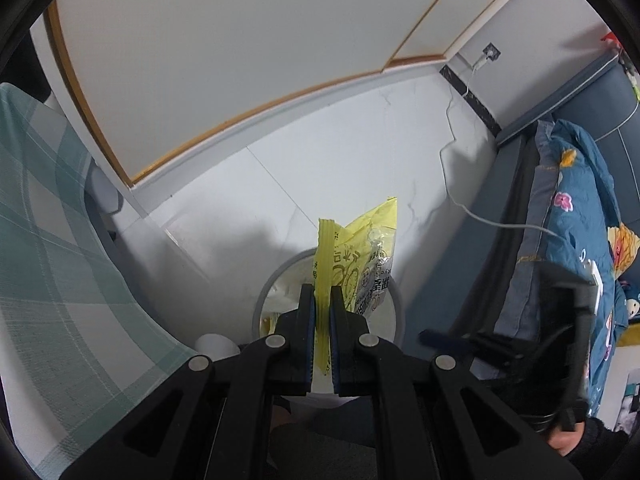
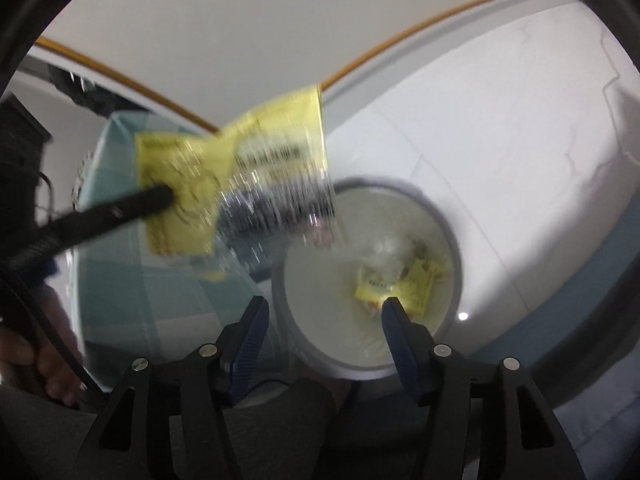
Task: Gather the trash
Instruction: 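Open both grippers to drop the wrapper and tissue into the bin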
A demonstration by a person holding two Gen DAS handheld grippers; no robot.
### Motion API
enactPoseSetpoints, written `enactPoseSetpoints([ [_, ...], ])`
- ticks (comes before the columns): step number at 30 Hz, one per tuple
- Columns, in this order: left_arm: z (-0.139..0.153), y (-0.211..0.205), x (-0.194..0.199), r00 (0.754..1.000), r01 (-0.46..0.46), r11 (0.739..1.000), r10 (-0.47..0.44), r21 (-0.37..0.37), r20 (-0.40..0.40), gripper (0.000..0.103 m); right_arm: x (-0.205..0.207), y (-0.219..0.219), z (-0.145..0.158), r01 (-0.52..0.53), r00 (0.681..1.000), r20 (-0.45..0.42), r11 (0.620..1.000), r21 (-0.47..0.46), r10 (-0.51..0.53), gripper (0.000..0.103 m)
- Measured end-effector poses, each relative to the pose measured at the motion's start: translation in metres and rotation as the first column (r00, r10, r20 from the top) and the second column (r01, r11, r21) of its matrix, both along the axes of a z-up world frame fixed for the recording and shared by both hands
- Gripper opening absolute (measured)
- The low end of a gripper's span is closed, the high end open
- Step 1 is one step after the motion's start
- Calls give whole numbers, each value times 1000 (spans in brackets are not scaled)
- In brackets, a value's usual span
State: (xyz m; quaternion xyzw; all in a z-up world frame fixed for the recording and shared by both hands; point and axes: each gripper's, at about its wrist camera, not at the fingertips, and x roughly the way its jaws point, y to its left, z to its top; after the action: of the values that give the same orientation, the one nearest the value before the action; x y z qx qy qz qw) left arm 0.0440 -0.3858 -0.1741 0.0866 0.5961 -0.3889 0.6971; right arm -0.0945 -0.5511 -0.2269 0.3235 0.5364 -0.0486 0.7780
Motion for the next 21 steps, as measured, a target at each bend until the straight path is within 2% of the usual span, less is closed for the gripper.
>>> enactPoseSetpoints([
  [9, -5, -11, -10, 997, 74, 996, -74, 41, 2, 2, -9, -3, 25, 99, 991, 90, 995, -26, -96, 64],
  [16, -13, -19, -16, 990, 140, 985, -139, 98, -11, 3, -10, -4, 32, 110, 990, 91, 993, -36, -107, 68],
  [21, -14, -20, -17, 988, 150, 981, -151, 126, -3, 6, -11, -6, 32, 128, 988, 88, 991, -35, -124, 72],
])
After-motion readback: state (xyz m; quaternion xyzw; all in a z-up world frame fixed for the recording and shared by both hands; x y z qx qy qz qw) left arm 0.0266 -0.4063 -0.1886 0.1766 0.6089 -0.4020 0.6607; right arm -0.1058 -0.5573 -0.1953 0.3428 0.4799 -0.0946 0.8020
